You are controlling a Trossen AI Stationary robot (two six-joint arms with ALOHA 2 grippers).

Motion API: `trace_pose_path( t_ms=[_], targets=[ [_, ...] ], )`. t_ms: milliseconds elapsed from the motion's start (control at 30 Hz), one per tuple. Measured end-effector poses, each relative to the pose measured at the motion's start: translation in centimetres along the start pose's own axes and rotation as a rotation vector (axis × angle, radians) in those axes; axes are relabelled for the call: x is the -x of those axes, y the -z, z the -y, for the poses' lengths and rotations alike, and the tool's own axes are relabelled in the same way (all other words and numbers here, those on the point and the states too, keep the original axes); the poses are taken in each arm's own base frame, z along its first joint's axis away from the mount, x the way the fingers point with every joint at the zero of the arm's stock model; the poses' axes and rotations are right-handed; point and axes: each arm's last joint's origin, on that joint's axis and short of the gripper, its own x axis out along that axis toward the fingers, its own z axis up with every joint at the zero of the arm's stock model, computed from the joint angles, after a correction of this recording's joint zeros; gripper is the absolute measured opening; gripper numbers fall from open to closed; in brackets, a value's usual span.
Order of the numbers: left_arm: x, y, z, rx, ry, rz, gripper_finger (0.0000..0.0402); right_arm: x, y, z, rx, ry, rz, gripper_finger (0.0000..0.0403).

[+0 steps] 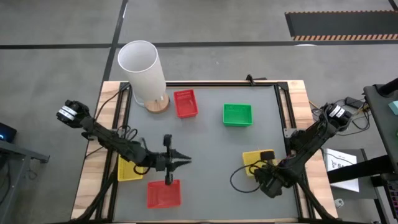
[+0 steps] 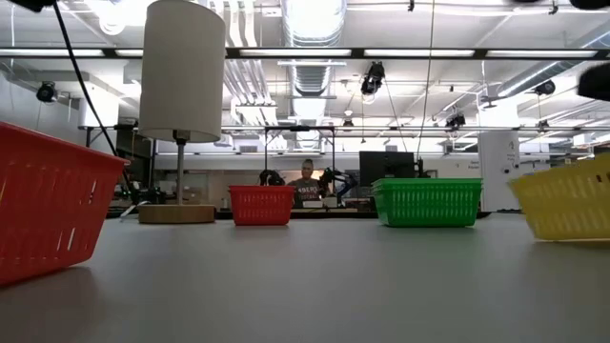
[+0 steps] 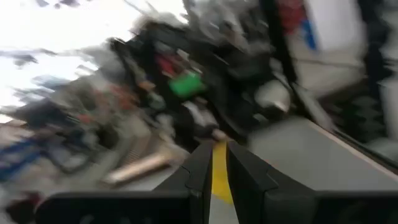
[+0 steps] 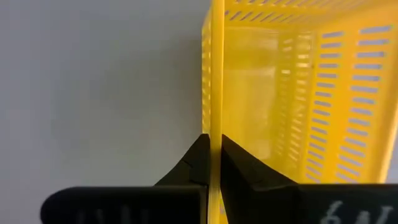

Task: Stack baskets by color
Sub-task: Stack the right yellow basket on the left yellow basket

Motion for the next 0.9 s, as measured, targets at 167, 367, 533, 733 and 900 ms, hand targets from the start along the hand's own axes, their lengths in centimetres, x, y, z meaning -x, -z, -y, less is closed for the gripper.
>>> trace_pose_path(
  t_ms=[167, 367, 533, 733, 900],
  targets=[
    [-1.6, -0.6, 1.0, 0.038, 0.172, -0.112, 0.0031, 1.1, -1.7, 0.7, 0.259, -0.086, 0.167, 0.0009],
    [-4.3, -1.1, 2.1, 0.008, 0.286, -0.169, 0.0036, 2.2, -4.4, 2.9, 0.375, -0.113, 0.365, 0.0009],
    [-6.5, -0.7, 2.1, 0.018, 0.347, -0.192, 0.0075, 2.4, -6.1, 4.4, 0.463, -0.154, 0.459, 0.0009],
    [-8.1, 0.9, 1.5, 0.039, 0.352, -0.234, 0.0136, 2.0, -7.0, 5.3, 0.520, -0.135, 0.463, 0.0009],
    [-9.4, 3.0, 1.1, 0.080, 0.421, -0.212, 0.0148, 1.8, -7.5, 5.1, 0.570, -0.124, 0.453, 0.0009]
  ],
)
